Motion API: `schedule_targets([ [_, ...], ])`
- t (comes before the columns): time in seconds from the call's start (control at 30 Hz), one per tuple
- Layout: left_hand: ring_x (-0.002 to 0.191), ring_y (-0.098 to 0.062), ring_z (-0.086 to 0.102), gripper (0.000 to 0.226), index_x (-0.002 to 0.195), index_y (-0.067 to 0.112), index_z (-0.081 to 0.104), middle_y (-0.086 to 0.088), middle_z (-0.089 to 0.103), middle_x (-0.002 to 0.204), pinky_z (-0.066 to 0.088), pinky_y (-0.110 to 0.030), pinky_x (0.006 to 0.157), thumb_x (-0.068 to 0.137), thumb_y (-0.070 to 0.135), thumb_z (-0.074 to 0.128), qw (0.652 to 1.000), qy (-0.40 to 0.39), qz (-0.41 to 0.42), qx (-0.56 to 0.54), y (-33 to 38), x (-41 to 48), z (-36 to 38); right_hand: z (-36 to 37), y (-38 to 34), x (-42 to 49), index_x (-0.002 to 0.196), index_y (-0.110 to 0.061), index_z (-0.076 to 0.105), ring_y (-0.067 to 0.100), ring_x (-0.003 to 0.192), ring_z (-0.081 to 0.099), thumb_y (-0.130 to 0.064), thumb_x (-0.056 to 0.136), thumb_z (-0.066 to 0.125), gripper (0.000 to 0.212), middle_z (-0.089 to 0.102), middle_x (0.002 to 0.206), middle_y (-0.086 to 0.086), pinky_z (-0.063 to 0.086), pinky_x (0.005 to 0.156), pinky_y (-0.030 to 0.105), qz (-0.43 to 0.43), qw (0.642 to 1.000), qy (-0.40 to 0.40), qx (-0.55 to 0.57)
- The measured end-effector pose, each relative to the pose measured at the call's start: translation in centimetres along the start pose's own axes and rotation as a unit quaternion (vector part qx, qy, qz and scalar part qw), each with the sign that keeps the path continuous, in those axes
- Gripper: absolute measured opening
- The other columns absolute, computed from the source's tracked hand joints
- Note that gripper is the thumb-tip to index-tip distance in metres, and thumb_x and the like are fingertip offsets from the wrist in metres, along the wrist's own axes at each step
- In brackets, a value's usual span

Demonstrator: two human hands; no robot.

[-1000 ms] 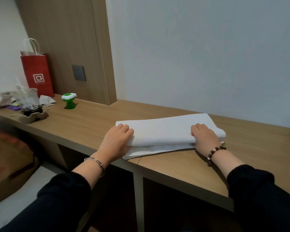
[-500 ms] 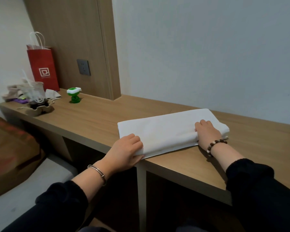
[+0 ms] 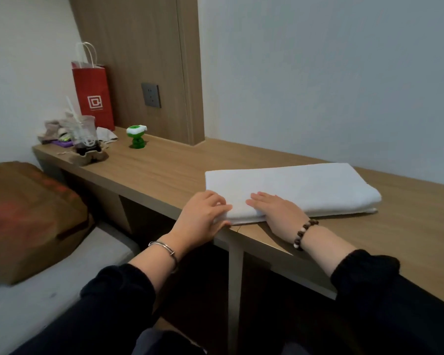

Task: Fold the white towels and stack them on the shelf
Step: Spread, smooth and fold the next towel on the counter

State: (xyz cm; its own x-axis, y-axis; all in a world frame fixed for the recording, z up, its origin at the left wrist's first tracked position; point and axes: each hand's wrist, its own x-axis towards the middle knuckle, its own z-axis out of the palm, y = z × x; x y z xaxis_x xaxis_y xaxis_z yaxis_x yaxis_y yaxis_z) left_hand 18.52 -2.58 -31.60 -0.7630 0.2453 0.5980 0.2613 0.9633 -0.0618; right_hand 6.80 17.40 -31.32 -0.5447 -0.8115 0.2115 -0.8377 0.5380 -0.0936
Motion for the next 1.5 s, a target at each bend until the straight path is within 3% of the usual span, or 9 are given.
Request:
schedule_targets([
  [0.13, 0.12, -0.019, 0.046, 0.054, 0.127, 0.015, 0.058, -0.001, 0.056, 0.125, 0.035, -0.033, 0.104, 0.077, 0.026, 0.076, 0.96, 0.008, -0.256, -0.112, -0.7, -0.1, 0.7, -0.1, -0.6, 1.6, 0.145, -0.029, 0.037, 0.016, 0.141, 0.03, -0.002, 0.096, 0.04, 0.056, 0.033, 0.153, -0.004, 0.024, 0.113, 0.031, 0.054, 0.999, 0.007, -0.006],
  [0.27, 0.112, 0.001, 0.047, 0.068, 0.138, 0.031, 0.043, 0.025, 0.051, 0.116, 0.039, -0.01, 0.085, 0.079, 0.018, 0.074, 0.863, 0.013, -0.374, -0.339, -0.4, -0.4, 1.5, -0.6, -1.3, 2.3, 0.133, -0.029, 0.047, 0.021, 0.115, 0.054, -0.022, 0.096, 0.042, 0.038, 0.057, 0.129, -0.004, 0.049, 0.091, 0.035, 0.042, 0.996, 0.022, -0.072],
  [0.33, 0.113, 0.001, 0.048, 0.067, 0.136, 0.03, 0.045, 0.022, 0.053, 0.12, 0.04, -0.015, 0.091, 0.078, 0.018, 0.075, 0.856, 0.017, -0.38, -0.35, -0.7, -0.8, 1.9, -0.8, -1.4, 2.7, 0.137, -0.033, 0.042, 0.021, 0.111, 0.056, -0.026, 0.098, 0.037, 0.04, 0.058, 0.126, -0.003, 0.049, 0.086, 0.033, 0.016, 0.995, 0.014, -0.096],
  [0.43, 0.117, -0.007, 0.053, 0.059, 0.13, 0.027, 0.051, 0.013, 0.058, 0.122, 0.043, -0.027, 0.1, 0.077, 0.018, 0.076, 0.855, 0.01, -0.388, -0.345, -1.2, -1.0, 2.2, -1.7, -0.4, 3.0, 0.141, -0.035, 0.042, 0.02, 0.125, 0.049, -0.018, 0.099, 0.034, 0.045, 0.05, 0.141, -0.006, 0.04, 0.098, 0.03, 0.006, 0.997, 0.014, -0.074],
  [0.67, 0.116, -0.016, 0.052, 0.049, 0.126, 0.019, 0.06, 0.008, 0.06, 0.115, 0.04, -0.042, 0.104, 0.079, 0.024, 0.073, 0.891, 0.011, -0.356, -0.28, -1.6, -0.9, 2.0, -1.6, 0.8, 1.9, 0.138, -0.033, 0.048, 0.015, 0.131, 0.045, -0.009, 0.096, 0.043, 0.049, 0.041, 0.147, -0.012, 0.04, 0.101, 0.029, -0.058, 0.994, 0.001, -0.094],
  [0.87, 0.116, -0.014, 0.051, 0.041, 0.122, 0.018, 0.063, 0.003, 0.063, 0.119, 0.038, -0.041, 0.103, 0.082, 0.024, 0.069, 0.905, 0.026, -0.34, -0.253, -1.4, -0.7, 2.0, -2.1, 1.1, 1.2, 0.097, -0.012, 0.074, 0.029, 0.09, 0.071, 0.012, 0.06, 0.081, 0.045, 0.071, 0.109, 0.01, 0.058, 0.052, 0.039, -0.157, 0.973, 0.135, -0.101],
  [1.2, 0.114, -0.002, 0.04, 0.069, 0.142, 0.038, 0.031, 0.014, 0.061, 0.124, 0.024, -0.03, 0.103, 0.083, 0.026, 0.066, 0.886, 0.012, -0.362, -0.288, -1.3, -0.9, 2.2, -1.1, 0.6, 1.4, 0.101, -0.007, 0.072, 0.031, 0.087, 0.071, 0.011, 0.064, 0.079, 0.042, 0.069, 0.11, 0.014, 0.057, 0.047, 0.039, -0.155, 0.971, 0.15, -0.105],
  [1.37, 0.121, -0.014, 0.046, 0.067, 0.142, 0.037, 0.036, 0.008, 0.06, 0.127, 0.03, -0.043, 0.11, 0.084, 0.02, 0.066, 0.899, 0.004, -0.333, -0.285, -1.6, -0.9, 2.2, -1.0, 0.5, 1.7, 0.107, -0.008, 0.071, 0.032, 0.096, 0.069, 0.007, 0.071, 0.076, 0.039, 0.067, 0.116, 0.015, 0.06, 0.059, 0.041, -0.139, 0.976, 0.125, -0.112],
  [1.5, 0.129, -0.026, 0.037, 0.049, 0.125, 0.031, 0.061, -0.008, 0.045, 0.138, 0.03, -0.051, 0.109, 0.081, 0.014, 0.07, 0.957, 0.019, -0.241, -0.16, -1.6, -0.8, 1.8, -0.2, 1.1, 1.9, 0.141, -0.025, 0.045, 0.019, 0.134, 0.043, -0.011, 0.099, 0.044, 0.044, 0.039, 0.15, 0.0, 0.043, 0.1, 0.032, -0.1, 0.986, 0.066, -0.112],
])
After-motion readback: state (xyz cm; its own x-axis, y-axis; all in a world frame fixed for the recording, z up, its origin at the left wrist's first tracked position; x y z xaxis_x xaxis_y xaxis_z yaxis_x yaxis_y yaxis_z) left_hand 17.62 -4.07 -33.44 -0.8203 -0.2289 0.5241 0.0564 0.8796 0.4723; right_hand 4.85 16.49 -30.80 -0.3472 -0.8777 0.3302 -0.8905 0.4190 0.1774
